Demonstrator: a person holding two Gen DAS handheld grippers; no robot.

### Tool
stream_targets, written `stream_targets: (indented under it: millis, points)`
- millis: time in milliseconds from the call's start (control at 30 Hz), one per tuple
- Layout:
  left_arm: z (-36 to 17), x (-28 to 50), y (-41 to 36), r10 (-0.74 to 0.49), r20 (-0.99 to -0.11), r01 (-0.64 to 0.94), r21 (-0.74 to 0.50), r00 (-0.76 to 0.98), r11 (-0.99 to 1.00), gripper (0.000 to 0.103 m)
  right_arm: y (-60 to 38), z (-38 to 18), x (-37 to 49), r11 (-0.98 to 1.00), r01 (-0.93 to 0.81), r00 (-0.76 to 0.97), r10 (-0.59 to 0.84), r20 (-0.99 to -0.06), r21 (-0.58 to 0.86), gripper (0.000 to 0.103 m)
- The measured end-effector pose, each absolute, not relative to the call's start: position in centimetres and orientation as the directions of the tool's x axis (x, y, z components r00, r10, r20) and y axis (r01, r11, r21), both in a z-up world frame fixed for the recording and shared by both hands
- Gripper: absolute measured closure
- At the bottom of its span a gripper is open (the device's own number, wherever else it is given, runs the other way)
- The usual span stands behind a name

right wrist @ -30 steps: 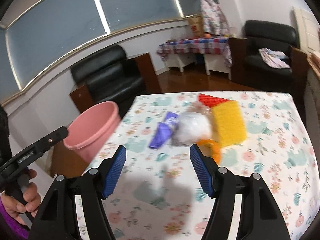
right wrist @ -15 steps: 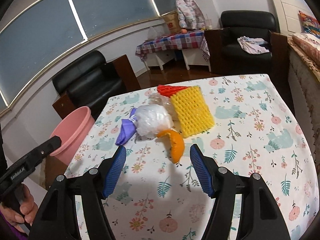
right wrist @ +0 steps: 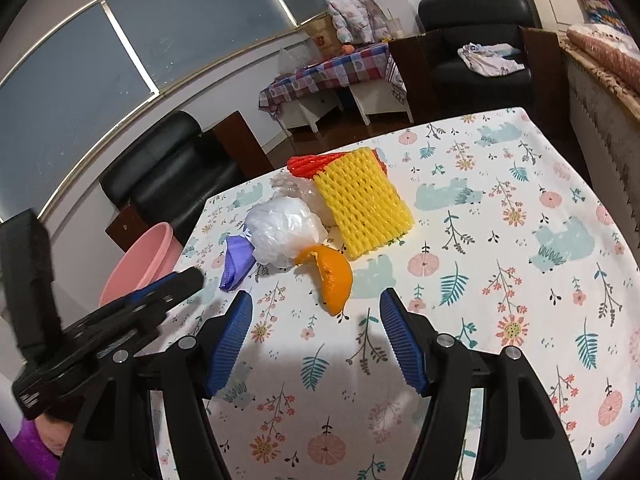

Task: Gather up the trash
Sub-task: 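Move both open grippers back to the remaining trash on the table, then close the left gripper on the purple cloth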

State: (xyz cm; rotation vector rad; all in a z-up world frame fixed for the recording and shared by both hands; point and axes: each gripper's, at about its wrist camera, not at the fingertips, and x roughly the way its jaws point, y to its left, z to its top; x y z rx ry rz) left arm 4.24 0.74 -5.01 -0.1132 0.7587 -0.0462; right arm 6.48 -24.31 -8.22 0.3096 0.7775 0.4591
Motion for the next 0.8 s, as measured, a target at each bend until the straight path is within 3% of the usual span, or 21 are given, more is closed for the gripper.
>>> stream_targets:
  millis: [267, 433, 467, 800]
  points:
    - [-6.8, 7.2, 0.8, -0.068, -0.731, -0.036, -0.126, 0.678, 0.991, 0.076, -23.8, -8.3, 6.4, 0.856, -0.302, 0.615, 0.512, -0.6, 0.421, 0.037]
    - [-7.5, 7.8, 0.9, -0.056, -0.744, -0.047, -0.116, 0.666, 0.992, 0.091, -23.8, -8.5, 6.5, 0.855, -0.296, 0.608, 0.513, -0.606, 0.426, 0.038]
    - [-7.4, 7.7, 0.9, -0.059, -0.741, -0.043, -0.117, 0.669, 0.992, 0.101, -23.9, -8.5, 6.6, 0.855, -0.295, 0.607, 0.513, -0.607, 0.427, 0.038]
    - [-5.4, 4.3, 2.9, -0.086, -0.707, -0.061, -0.18, 0.702, 0.982, 0.102, -23.8, -8.9, 6.9, 0.866, -0.275, 0.597, 0.494, -0.632, 0.417, 0.037]
